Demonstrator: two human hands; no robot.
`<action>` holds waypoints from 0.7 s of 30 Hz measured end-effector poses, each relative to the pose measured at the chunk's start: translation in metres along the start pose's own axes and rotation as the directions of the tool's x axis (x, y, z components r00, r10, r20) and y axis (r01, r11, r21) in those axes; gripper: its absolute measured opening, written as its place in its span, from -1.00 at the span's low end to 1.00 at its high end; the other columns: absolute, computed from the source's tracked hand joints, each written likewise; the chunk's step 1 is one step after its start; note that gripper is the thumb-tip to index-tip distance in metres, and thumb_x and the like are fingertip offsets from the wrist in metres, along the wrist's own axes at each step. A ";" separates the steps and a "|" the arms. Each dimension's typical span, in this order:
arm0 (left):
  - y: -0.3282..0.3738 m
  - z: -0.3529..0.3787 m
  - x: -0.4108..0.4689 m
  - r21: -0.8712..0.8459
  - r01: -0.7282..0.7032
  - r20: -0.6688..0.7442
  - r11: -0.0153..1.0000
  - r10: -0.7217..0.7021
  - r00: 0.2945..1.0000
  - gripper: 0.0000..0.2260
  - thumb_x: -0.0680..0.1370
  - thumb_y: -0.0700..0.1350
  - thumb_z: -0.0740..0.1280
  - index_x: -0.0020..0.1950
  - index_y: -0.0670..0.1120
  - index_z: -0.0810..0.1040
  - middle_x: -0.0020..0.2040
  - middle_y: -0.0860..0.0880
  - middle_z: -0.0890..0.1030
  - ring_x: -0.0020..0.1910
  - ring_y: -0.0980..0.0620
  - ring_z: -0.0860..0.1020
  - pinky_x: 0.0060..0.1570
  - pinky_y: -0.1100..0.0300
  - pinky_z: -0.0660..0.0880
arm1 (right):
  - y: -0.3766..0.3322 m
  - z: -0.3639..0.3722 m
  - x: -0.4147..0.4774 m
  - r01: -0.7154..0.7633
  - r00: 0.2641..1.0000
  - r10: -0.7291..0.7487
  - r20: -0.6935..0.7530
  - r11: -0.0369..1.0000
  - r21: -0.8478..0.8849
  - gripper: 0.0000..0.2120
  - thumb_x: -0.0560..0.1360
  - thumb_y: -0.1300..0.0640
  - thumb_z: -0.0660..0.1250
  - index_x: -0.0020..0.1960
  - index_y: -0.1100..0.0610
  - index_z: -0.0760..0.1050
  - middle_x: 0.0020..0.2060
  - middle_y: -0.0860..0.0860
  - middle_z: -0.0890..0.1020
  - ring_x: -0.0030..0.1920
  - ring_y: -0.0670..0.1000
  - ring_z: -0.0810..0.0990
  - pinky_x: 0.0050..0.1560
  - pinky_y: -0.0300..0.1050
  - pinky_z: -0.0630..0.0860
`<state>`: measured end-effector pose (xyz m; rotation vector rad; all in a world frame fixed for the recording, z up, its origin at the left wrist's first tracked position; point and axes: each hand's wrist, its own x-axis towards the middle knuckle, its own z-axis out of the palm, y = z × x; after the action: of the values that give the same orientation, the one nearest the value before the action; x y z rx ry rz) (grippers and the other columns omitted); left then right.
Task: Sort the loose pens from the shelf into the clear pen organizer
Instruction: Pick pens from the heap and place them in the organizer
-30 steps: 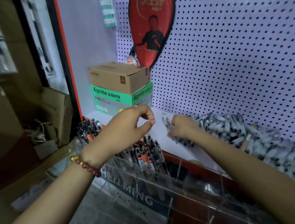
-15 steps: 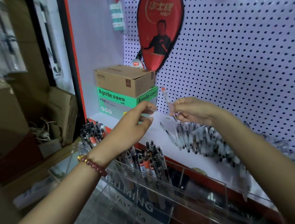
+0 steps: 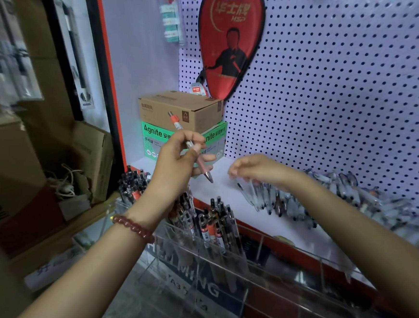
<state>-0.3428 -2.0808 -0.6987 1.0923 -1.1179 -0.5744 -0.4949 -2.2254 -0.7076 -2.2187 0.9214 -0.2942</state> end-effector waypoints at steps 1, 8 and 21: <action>0.002 0.000 -0.001 -0.003 -0.008 0.013 1.000 0.009 1.000 -0.82 0.64 -0.31 0.12 -0.04 -0.09 0.43 -0.04 -0.02 0.49 -0.24 0.17 0.65 -0.16 0.15 0.64 | 0.013 0.003 0.003 -0.059 0.998 0.059 -0.003 0.995 -0.084 -0.85 0.56 0.19 0.28 0.10 0.06 0.55 0.00 -0.07 0.61 -0.12 -0.04 0.59 -0.16 -0.27 0.52; 0.007 0.000 -0.007 0.039 -0.059 0.071 0.997 0.056 0.996 -0.82 0.64 -0.31 0.13 -0.05 -0.10 0.45 -0.06 -0.02 0.48 -0.25 0.18 0.64 -0.24 0.27 0.60 | 0.046 0.017 0.006 -0.102 0.990 0.134 0.044 0.894 -0.436 -0.55 0.48 -0.02 0.40 0.32 -0.02 0.36 0.09 0.06 0.53 0.07 0.05 0.54 0.12 -0.06 0.48; 0.015 -0.003 -0.013 0.069 -0.063 0.055 0.996 0.060 0.997 -0.82 0.64 -0.30 0.13 -0.05 -0.07 0.45 -0.09 -0.01 0.51 -0.25 0.19 0.63 -0.21 0.21 0.63 | 0.020 0.002 -0.007 -0.110 0.993 0.113 0.038 0.992 -0.057 -0.89 0.54 0.27 0.25 -0.02 0.11 0.51 -0.26 -0.03 0.55 -0.49 -0.08 0.45 -0.55 -0.30 0.41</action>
<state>-0.3468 -2.0625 -0.6911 1.1045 -1.2214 -0.5214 -0.5092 -2.2296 -0.7220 -2.2051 1.0383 -0.1728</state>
